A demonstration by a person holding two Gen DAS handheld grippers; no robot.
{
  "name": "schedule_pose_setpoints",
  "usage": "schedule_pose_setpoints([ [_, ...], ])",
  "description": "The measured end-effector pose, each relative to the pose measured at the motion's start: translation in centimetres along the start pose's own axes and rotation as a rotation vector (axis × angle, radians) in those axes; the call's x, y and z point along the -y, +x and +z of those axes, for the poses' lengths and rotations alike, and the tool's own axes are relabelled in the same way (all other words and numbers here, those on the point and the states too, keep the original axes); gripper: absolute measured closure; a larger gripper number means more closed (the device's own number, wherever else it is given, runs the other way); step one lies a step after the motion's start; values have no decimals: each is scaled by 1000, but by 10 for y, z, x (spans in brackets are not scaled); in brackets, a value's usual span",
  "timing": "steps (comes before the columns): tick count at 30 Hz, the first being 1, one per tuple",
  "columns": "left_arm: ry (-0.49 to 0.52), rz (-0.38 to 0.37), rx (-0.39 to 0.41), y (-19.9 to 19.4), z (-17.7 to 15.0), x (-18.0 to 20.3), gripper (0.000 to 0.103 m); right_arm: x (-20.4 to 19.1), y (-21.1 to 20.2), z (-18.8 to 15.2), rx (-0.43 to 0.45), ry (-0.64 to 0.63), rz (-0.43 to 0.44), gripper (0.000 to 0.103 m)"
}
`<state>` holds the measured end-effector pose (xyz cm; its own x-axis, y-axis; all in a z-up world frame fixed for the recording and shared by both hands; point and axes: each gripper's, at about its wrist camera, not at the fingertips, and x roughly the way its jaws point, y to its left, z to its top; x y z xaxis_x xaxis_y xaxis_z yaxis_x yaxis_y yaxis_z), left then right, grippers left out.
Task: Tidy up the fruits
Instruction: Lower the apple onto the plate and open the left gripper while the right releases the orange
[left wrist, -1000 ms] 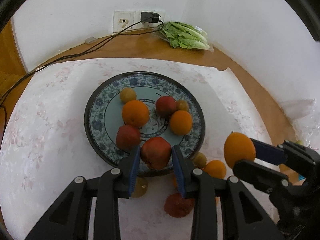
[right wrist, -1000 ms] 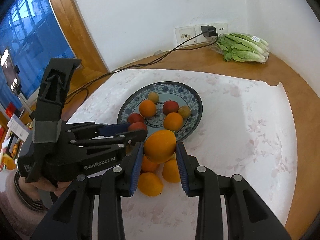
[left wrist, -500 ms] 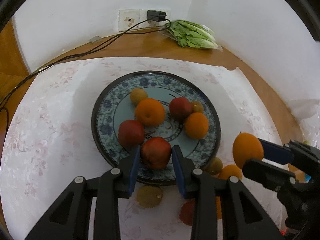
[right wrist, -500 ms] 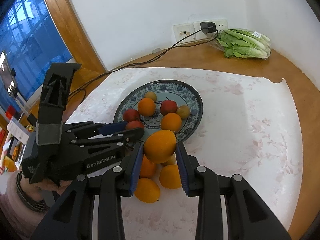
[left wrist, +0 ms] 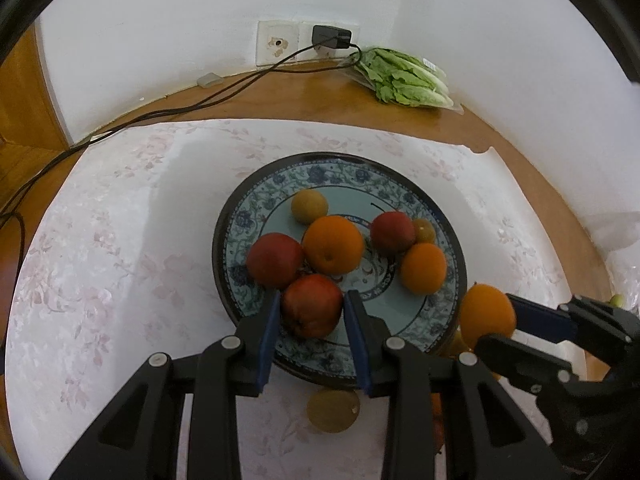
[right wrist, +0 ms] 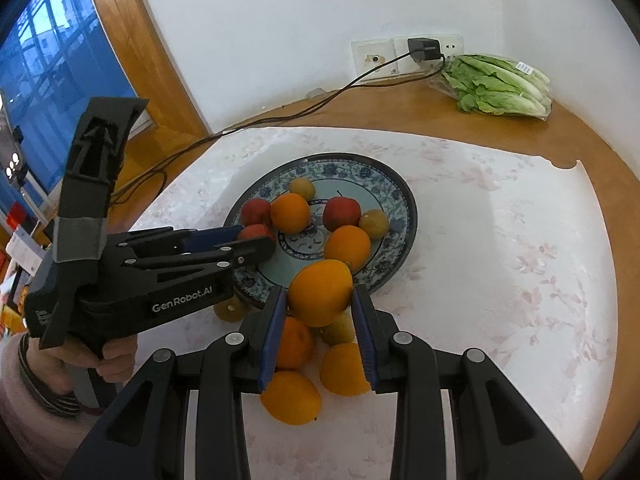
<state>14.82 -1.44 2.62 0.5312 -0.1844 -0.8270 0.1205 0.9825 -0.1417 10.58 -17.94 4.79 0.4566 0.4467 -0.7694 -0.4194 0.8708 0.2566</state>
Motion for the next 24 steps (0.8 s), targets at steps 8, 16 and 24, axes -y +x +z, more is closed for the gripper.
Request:
schedule_pose_setpoints([
  [8,-3,-2,-19,1,1,0,69,-2,11,3,-14,-9,-7,69],
  [16,11,-7,-23,4,0,0,69,0,22,2,-20,-18,-27,69],
  [24,25,-8,-20,8,-1,0,69,4,27,4,-1,-43,-74,69],
])
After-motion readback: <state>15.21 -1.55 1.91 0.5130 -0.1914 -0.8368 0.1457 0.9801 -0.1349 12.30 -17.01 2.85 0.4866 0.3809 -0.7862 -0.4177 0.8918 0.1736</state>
